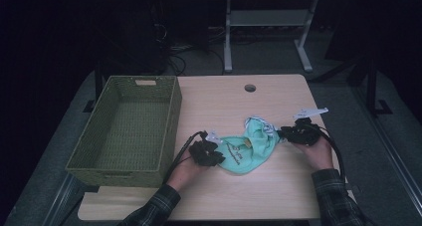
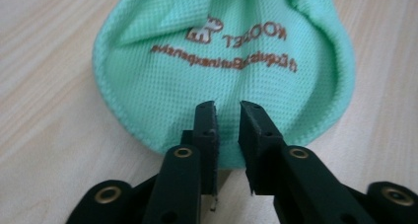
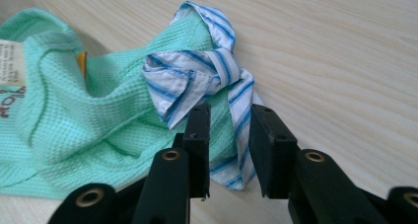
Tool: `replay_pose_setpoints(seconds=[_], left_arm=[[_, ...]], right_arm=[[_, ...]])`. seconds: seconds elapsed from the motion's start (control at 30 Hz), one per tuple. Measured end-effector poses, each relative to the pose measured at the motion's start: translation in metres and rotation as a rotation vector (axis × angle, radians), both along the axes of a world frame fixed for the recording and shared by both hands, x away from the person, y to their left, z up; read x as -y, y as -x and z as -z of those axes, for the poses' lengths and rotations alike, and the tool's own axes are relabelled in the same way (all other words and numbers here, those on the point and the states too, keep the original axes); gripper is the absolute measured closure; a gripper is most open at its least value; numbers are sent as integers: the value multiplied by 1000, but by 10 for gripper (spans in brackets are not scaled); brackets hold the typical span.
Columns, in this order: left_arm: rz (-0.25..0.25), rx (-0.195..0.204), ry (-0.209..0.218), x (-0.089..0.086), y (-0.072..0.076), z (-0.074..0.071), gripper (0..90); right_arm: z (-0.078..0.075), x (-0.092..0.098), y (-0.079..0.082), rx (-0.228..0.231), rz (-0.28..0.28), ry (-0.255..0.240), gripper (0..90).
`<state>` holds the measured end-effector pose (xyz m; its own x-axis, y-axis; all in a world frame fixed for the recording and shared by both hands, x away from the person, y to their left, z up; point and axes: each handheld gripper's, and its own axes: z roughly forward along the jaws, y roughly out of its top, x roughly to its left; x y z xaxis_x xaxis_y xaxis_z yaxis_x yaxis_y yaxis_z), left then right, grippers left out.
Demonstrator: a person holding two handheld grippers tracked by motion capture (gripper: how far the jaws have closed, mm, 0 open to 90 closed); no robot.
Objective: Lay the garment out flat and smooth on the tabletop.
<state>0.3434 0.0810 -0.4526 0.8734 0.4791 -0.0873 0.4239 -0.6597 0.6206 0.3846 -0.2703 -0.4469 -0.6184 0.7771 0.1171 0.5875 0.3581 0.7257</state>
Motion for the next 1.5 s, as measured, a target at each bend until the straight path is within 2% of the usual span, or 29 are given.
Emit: replay_pose_setpoints(seconds=[0.03, 0.07, 0.27, 0.37, 0.4, 0.57, 0.6, 0.67, 0.8, 0.87, 0.9, 0.93, 1.0, 1.07, 1.13, 1.4, 1.5], left_arm=[[11, 8, -12, -1, 0, -2, 738], [5, 12, 1, 0, 0, -4, 726], [-13, 50, 15, -1, -4, -15, 670], [-12, 64, 11, -1, -7, -20, 645], [-21, 64, 22, 0, -7, -21, 639], [-18, 74, 16, 5, -11, -22, 625], [-16, 78, 15, 5, -12, -23, 622], [-12, 84, 13, 7, -13, -23, 614], [-10, 81, 17, 8, -15, -25, 603], [-14, 71, 28, 8, -16, -26, 598], [-13, 78, 29, 8, -17, -26, 597], [-10, 75, 27, 8, -18, -27, 597], [-13, 69, 31, 9, -20, -28, 598], [-12, 70, 37, 10, -24, -29, 606], [-17, 65, 42, 10, -27, -30, 617], [-14, 57, 45, 17, -38, -35, 628], [-13, 59, 53, 20, -42, -36, 632]], right_arm=[[-1, 1, 2, -5, 2, 0, 676], [-1, 1, 2, -1, -1, 0, 676], [-9, 2, 12, -7, -5, -27, 691], [-10, 2, 19, 7, -19, -31, 747], [-10, 2, 20, 3, -25, -29, 767], [-10, 1, 30, -18, -47, -42, 875], [-10, 0, 32, -2, -56, -42, 895], [-10, -1, 38, -5, -68, -48, 897], [-10, -5, 47, -12, -93, -42, 898], [-9, -7, 52, -5, -96, -59, 897], [-9, -10, 55, -20, -96, -67, 897], [-7, -11, 56, -7, -106, -56, 897], [-6, -13, 60, -13, -114, -54, 897], [-6, -17, 64, -22, -117, -77, 897], [-5, -21, 67, -14, -126, -78, 898], [1, -37, 72, -30, -146, -82, 898], [4, -42, 72, -22, -160, -80, 898]])
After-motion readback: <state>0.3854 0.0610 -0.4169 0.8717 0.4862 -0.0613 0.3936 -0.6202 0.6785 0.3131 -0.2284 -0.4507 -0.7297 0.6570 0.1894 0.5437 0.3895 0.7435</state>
